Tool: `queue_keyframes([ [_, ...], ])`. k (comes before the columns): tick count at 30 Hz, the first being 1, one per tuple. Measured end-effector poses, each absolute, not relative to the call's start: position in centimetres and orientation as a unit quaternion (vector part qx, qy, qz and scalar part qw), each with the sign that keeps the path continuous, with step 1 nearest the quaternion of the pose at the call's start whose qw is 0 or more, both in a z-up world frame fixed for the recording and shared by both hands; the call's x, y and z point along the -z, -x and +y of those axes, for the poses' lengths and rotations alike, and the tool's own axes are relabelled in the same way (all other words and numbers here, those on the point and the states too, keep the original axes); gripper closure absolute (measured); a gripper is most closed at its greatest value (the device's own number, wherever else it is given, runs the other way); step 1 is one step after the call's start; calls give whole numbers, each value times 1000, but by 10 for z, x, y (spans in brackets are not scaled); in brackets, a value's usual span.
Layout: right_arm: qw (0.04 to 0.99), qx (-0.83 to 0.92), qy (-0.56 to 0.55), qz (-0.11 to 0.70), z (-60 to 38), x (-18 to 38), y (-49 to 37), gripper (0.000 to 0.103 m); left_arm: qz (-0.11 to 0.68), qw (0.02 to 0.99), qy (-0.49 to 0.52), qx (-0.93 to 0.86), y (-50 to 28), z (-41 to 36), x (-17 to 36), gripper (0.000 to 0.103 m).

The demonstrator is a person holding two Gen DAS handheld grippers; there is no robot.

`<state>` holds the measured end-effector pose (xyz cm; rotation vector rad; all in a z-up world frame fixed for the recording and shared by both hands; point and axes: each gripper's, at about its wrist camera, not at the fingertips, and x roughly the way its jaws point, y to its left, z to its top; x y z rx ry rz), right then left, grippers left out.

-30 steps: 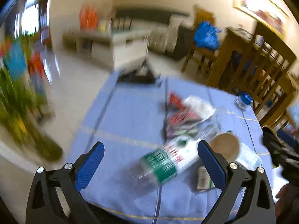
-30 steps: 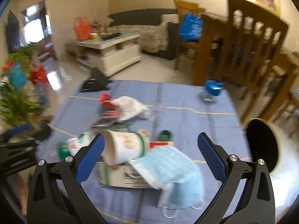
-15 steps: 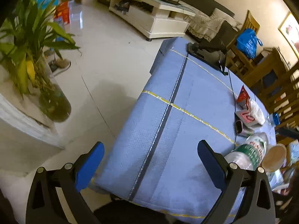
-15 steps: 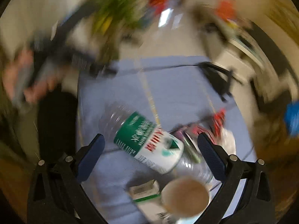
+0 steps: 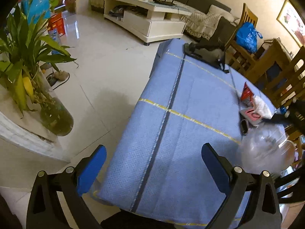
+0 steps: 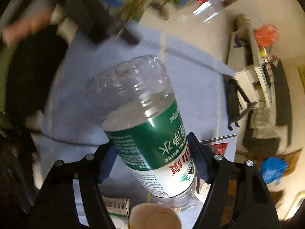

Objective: Collect trash
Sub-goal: 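Grasp the green-labelled water bottle with the right tool while the left tool grasps the paper cup, then carry bottle and cup to the black bin and release both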

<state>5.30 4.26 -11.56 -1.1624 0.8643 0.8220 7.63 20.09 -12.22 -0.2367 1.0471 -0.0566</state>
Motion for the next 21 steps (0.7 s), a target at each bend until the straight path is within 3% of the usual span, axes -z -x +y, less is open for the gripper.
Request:
queue_keyframes([
  [7,823,-377,245,347,-40,7,-93,33,448,888,81,63,-64,160,94,7],
  [10,883,-358,46,302,-126,-27,-105,33,446,885,52,120,-59,111,89,7],
  [16,893,-335,-190,234,-260,-29,-75,33,464,856,7,226,-62,13,102,12],
  [21,892,-320,-243,206,-315,-23,-40,33,476,848,-18,232,-72,-30,113,17],
])
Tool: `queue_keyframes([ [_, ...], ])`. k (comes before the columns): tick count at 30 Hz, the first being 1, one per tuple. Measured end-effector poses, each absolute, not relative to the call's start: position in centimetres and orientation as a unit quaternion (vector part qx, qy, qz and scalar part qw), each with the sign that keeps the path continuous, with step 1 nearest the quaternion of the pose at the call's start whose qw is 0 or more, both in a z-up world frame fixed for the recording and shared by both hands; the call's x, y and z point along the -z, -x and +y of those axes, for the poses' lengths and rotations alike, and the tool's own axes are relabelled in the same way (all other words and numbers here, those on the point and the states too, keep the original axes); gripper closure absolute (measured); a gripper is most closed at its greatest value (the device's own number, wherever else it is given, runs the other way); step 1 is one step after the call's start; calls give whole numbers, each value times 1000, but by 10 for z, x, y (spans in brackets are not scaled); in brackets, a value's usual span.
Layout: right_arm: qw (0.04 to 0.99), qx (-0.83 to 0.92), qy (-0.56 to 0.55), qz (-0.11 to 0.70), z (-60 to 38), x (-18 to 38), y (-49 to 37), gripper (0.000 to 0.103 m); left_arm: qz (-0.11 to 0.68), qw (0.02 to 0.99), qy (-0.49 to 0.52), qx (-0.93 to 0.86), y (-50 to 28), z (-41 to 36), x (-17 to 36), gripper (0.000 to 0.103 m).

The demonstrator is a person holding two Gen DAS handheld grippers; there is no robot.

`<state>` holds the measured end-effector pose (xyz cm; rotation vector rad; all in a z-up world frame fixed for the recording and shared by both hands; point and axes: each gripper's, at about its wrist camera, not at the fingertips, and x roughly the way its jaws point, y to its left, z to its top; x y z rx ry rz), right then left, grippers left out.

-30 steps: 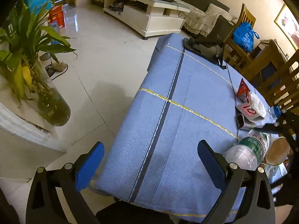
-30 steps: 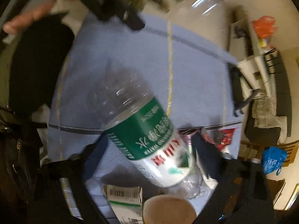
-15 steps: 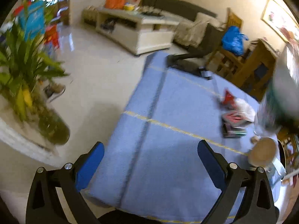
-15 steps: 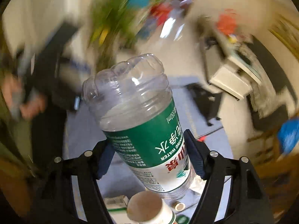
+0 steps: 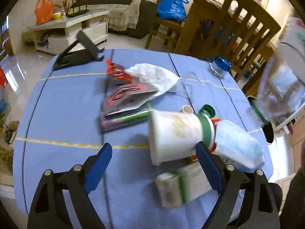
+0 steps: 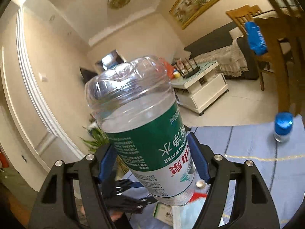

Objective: Collect trash
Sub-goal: 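Carry bottle and cup to the black bin and release both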

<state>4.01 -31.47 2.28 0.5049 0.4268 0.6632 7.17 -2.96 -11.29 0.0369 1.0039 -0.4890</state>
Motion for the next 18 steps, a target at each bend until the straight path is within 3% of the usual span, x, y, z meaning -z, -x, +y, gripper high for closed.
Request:
queue_keyframes([
  [2,892,-320,-254,192,-329,-21,-29,33,475,849,-32,229,-74,-42,113,18],
  [4,892,-319,-261,185,-342,-18,-18,33,478,847,-35,231,-74,-44,115,29],
  [6,892,-316,-268,180,-354,-14,-9,33,486,841,-29,236,-76,-46,117,65],
  [8,892,-311,-273,180,-361,-6,6,33,492,834,-18,248,-80,-45,121,95],
  [10,890,-307,-285,179,-368,5,11,33,486,839,-15,246,-79,-45,121,99],
  [18,900,-276,-291,169,-392,15,24,33,457,860,-28,224,-75,-47,106,100],
])
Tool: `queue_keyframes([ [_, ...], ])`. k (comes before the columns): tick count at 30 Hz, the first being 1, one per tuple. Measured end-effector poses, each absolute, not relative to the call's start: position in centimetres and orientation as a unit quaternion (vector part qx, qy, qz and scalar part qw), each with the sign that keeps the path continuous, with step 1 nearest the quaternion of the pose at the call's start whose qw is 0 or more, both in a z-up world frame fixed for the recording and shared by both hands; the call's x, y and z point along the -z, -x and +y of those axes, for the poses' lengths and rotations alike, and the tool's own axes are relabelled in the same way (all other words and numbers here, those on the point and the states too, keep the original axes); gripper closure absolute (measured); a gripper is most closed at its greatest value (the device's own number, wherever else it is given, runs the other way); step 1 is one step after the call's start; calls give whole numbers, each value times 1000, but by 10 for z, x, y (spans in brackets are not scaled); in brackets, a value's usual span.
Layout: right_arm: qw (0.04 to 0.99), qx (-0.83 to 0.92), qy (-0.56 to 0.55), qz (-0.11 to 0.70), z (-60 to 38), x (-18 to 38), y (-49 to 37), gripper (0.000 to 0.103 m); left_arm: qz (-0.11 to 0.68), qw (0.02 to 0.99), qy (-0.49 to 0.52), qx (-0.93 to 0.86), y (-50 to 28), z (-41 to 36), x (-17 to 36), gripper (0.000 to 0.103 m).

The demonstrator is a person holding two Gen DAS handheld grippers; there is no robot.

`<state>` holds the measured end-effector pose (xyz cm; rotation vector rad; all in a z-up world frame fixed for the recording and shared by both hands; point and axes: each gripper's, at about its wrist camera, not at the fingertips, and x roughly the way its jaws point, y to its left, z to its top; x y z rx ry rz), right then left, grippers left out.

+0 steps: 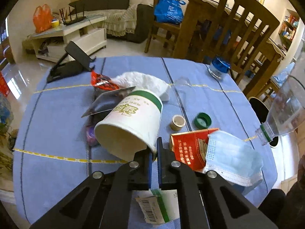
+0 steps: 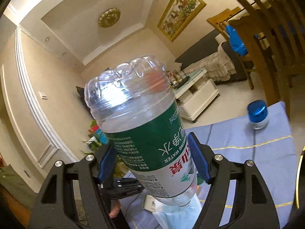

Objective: Collect trash
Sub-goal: 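Carry bottle and cup to the black bin and release both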

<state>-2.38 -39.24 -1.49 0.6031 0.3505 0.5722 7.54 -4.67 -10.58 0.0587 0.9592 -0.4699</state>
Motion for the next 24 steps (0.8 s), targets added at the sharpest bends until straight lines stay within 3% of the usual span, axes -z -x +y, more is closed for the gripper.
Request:
queue_keyframes([
  [5,931,-188,-284,134,-423,11,49,33,438,867,-52,230,-68,-62,87,100],
  [10,968,80,-210,113,-467,22,72,33,398,877,-72,261,-51,-97,53,100],
  [17,933,216,-228,176,-525,72,69,32,349,867,-93,344,-34,-178,8,100],
  [19,919,236,-240,204,-541,88,65,28,348,856,-96,369,-29,-202,4,100],
  [21,898,246,-278,237,-559,108,59,16,342,846,-108,394,-22,-234,1,100],
  [24,876,257,-348,214,-575,116,80,7,348,826,-120,426,-16,-282,6,100],
])
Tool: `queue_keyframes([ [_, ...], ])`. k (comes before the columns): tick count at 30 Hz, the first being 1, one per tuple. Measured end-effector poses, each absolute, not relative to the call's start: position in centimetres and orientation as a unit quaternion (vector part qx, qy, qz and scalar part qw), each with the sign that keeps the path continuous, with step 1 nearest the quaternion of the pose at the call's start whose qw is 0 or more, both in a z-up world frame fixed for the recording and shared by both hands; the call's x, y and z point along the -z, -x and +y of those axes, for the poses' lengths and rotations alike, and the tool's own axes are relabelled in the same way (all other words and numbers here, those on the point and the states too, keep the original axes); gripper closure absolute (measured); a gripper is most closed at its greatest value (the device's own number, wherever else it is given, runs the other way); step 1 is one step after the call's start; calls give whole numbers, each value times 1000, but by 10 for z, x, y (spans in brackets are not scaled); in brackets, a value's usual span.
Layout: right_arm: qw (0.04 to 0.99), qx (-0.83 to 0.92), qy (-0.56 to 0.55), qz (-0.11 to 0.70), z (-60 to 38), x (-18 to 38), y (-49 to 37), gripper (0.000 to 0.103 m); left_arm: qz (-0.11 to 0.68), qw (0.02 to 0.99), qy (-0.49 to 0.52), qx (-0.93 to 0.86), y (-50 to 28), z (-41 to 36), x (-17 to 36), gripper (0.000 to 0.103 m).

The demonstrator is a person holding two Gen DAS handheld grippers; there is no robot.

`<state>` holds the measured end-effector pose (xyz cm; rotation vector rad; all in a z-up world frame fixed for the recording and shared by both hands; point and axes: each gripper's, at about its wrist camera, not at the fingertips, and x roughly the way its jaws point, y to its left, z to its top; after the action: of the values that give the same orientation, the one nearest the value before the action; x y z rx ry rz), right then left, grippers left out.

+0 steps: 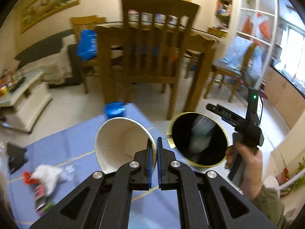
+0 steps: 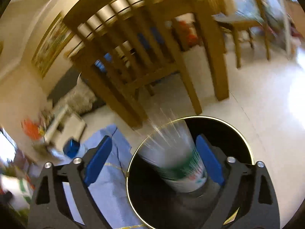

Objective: Collect trash
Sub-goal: 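Carry bottle and cup to the black bin and release both, then grasp the blue face mask with the right tool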

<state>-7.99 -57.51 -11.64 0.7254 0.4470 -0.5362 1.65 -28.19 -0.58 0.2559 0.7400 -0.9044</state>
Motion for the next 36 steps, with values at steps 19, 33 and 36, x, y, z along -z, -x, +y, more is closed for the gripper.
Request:
queue_keyframes([
  [19,836,322,-431,107,-630,114,165,6,405,759,-229,455,8,-473,95,46],
  [33,881,256,-370,146,-587,91,122,6,406,810,-142,399,-2,-324,59,13],
  [36,914,186,-317,171,-548,80,93,6,388,838,-145,355,-7,-256,55,11],
])
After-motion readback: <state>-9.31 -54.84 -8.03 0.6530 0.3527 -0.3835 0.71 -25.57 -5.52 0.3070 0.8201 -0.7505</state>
